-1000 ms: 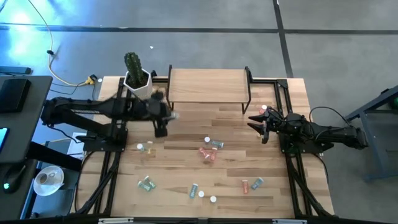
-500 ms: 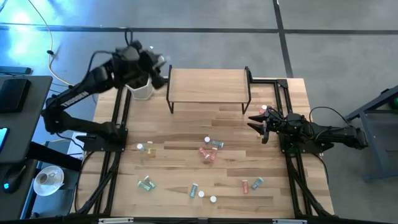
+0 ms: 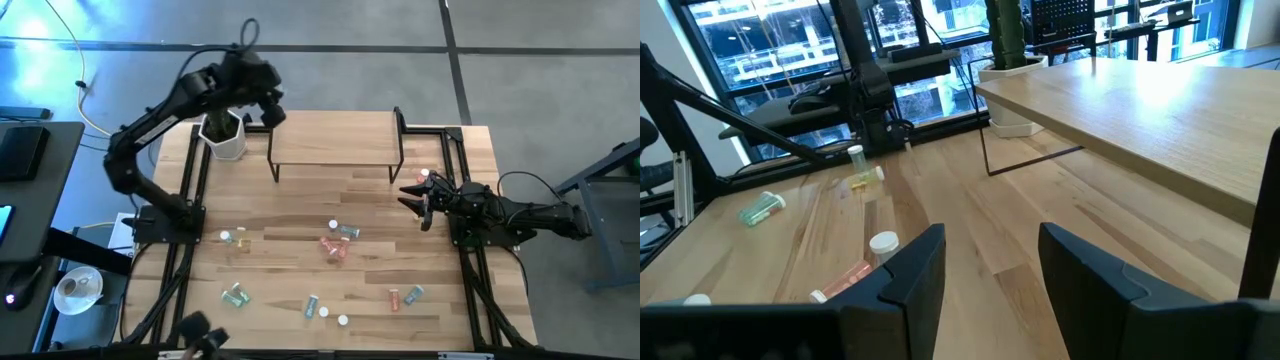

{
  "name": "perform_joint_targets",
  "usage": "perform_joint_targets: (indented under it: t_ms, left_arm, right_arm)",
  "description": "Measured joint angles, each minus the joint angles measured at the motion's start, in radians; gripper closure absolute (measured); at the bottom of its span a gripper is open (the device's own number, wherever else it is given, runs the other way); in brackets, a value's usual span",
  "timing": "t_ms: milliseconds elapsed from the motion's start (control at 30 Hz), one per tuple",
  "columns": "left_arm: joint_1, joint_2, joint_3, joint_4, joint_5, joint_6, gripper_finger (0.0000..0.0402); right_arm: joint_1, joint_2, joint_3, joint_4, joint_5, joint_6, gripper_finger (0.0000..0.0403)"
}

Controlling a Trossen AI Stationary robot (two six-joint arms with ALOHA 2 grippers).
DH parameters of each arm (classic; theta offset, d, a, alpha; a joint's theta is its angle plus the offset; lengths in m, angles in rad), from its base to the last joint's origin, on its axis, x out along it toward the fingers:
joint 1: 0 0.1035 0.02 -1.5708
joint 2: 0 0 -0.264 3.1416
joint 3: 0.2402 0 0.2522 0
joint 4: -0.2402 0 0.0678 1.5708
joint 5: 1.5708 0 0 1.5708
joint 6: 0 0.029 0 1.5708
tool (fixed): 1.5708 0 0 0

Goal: Pick and place medicine bottles onto shelf by color
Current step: Put the light blue pill bottle on the shelf

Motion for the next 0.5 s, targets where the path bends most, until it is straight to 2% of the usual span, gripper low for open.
perform_joint_targets:
  t_ms: [500]
  left_arm:
    - [0.020, 0.264, 0.073, -0.124, 0.002, -0.044, 0.0287]
  right_arm:
    - [0.000, 0.000, 0.000, 0.000, 0.000, 0.000, 0.0249]
